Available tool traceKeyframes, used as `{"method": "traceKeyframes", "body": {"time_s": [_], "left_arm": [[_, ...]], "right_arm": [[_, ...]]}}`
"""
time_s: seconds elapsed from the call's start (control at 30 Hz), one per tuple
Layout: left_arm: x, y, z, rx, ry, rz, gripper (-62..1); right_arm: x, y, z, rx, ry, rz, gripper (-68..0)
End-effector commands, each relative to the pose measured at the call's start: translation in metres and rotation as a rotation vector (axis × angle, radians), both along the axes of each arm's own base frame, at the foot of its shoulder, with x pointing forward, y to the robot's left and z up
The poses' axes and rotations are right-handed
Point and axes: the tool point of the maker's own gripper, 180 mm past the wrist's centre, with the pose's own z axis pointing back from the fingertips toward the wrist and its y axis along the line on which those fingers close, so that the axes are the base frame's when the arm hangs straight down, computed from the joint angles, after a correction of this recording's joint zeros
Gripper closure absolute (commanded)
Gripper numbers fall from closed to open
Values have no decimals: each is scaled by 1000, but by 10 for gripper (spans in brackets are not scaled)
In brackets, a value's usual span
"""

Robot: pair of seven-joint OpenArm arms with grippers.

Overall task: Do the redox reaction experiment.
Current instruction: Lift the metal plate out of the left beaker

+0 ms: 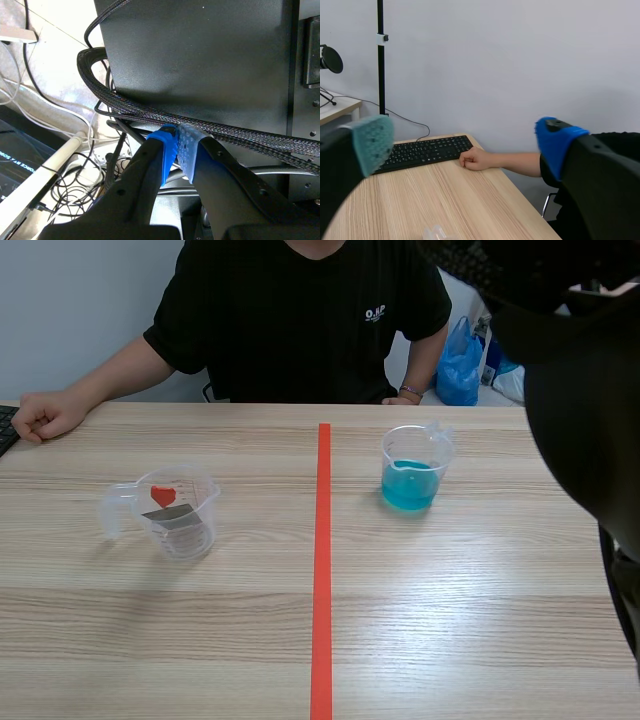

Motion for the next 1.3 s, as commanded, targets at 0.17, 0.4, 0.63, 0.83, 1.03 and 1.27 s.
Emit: {"method": "traceKeyframes", "body": {"time_s": [0.17,0.4,0.63,0.83,1.03,1.27], "left_arm": [[2,1,1,-1,-11,2,-42],[2,1,1,-1,-11,2,-42],[2,1,1,-1,-12,2,-42],[2,1,1,-1,-11,2,-42],[2,1,1,-1,-11,2,-42],[2,1,1,-1,-11,2,-42]], "right_arm": [[3,-8,-13,-53,5,-19,-679],[11,-27,-50,-204,59,-46,-679],[-1,-43,-87,-272,118,15,-679],[-27,-49,-120,-298,117,86,-679],[-26,-57,-158,-325,131,83,-679],[-23,-49,-185,-290,74,96,-679]]}}
